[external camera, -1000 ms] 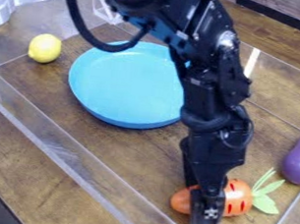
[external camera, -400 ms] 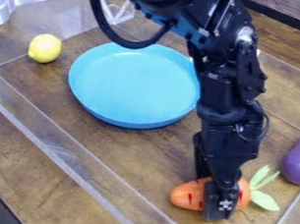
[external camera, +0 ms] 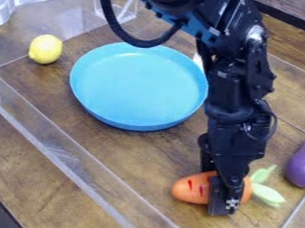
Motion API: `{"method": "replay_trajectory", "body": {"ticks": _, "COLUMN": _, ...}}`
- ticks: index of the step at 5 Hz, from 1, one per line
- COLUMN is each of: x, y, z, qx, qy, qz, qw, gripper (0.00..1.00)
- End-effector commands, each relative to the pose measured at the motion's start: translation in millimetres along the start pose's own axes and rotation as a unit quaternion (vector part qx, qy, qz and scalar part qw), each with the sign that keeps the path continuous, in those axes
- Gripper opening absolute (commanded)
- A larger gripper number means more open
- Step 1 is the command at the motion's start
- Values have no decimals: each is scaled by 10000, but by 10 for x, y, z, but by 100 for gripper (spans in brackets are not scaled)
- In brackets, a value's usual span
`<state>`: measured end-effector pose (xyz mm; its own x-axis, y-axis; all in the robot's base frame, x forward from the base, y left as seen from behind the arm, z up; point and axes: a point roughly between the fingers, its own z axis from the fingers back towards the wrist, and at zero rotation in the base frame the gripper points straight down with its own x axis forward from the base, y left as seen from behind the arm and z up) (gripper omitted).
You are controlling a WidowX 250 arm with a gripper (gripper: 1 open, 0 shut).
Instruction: Move the carrot to the right side
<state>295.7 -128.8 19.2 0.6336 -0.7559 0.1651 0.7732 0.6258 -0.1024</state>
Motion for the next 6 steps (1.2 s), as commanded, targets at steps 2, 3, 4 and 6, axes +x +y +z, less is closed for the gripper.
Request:
{"method": "replay_trajectory", "body": {"ticks": 2, "x": 23, "y": 0, "z": 72, "qx": 11, "qy": 74, "qz": -12, "qw": 10000, "gripper": 0}}
{"method": "replay_trajectory", "body": {"ticks": 3, "x": 46, "y": 0, "z": 126, "qx": 31, "qy": 99, "qz": -40, "qw": 9999, "gripper": 0}}
{"method": "replay_trajectory", "body": {"ticks": 4, "x": 70, "y": 0, "z": 181, "qx": 55, "qy": 122, "qz": -73, "qw": 9999, "gripper": 0}}
{"method": "replay_trajectory", "body": {"ticks": 6, "x": 118, "y": 8, "z": 229, "qx": 72, "qy": 159, "qz": -123, "qw": 9998, "gripper": 0}}
